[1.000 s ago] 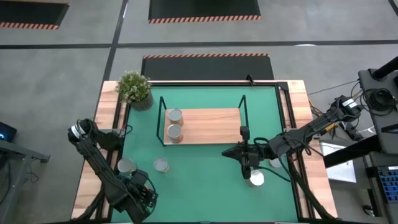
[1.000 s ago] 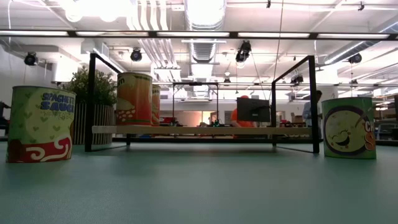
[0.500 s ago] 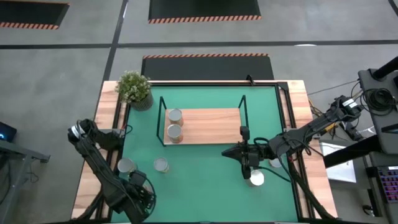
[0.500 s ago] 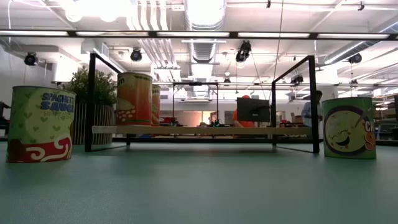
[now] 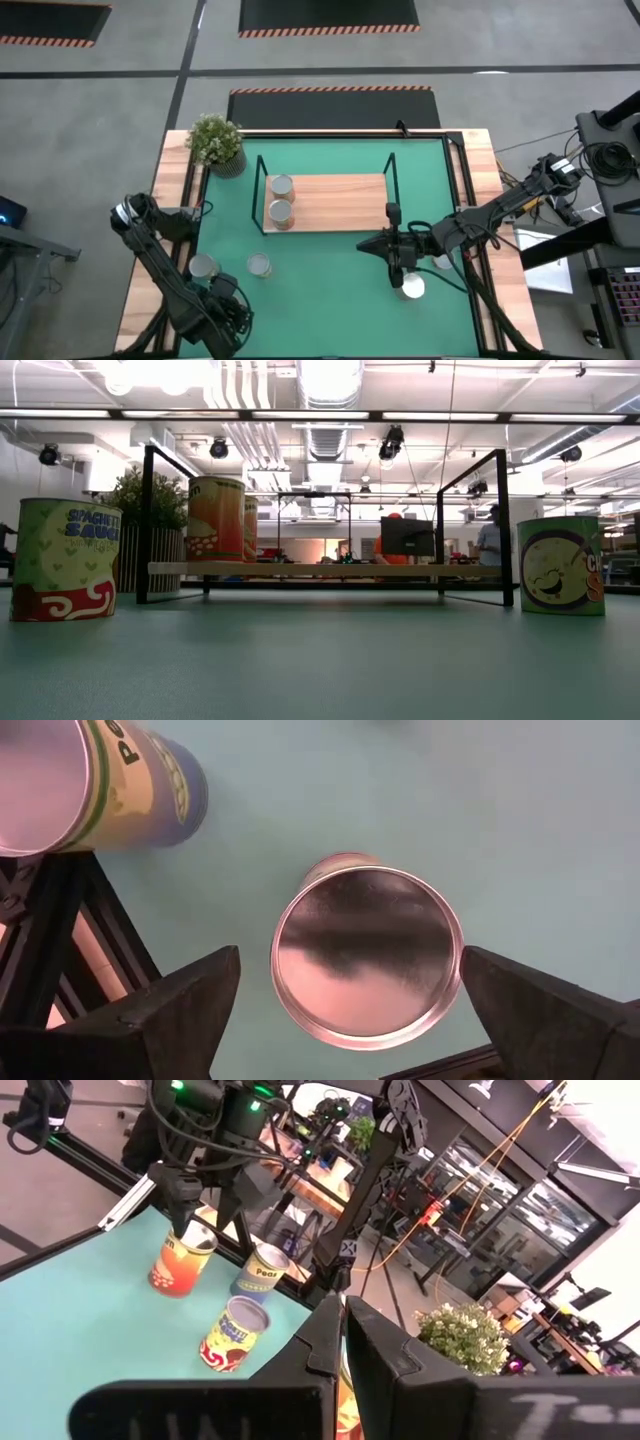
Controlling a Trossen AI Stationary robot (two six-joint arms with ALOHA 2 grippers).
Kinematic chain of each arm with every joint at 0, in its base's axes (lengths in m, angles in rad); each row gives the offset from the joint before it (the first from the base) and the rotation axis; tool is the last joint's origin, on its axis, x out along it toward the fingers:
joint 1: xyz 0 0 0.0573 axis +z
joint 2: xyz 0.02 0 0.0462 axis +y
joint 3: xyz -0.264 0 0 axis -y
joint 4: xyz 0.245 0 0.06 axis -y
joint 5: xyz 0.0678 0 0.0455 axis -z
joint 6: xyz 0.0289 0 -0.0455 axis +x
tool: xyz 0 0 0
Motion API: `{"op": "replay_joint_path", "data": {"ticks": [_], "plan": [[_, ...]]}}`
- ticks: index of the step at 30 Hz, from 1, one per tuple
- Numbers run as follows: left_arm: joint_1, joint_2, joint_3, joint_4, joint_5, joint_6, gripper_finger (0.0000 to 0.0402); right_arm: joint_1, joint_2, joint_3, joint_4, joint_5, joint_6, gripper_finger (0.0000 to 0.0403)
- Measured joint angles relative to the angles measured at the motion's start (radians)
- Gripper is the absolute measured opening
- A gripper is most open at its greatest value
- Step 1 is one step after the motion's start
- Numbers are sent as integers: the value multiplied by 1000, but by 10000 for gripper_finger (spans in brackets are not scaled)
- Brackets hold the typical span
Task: Pick and place cans onto a shelf
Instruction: Put the bottom canned corn on the shelf
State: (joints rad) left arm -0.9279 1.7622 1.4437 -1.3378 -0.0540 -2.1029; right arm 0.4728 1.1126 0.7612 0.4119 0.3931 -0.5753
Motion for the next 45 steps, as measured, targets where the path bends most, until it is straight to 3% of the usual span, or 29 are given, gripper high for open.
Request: {"op": "replay_joint_path", "data": {"ticks": [45], "plan": [[-38,20,0,9,-24,-24,359,0,1,0,-59,1,67,9]]}}
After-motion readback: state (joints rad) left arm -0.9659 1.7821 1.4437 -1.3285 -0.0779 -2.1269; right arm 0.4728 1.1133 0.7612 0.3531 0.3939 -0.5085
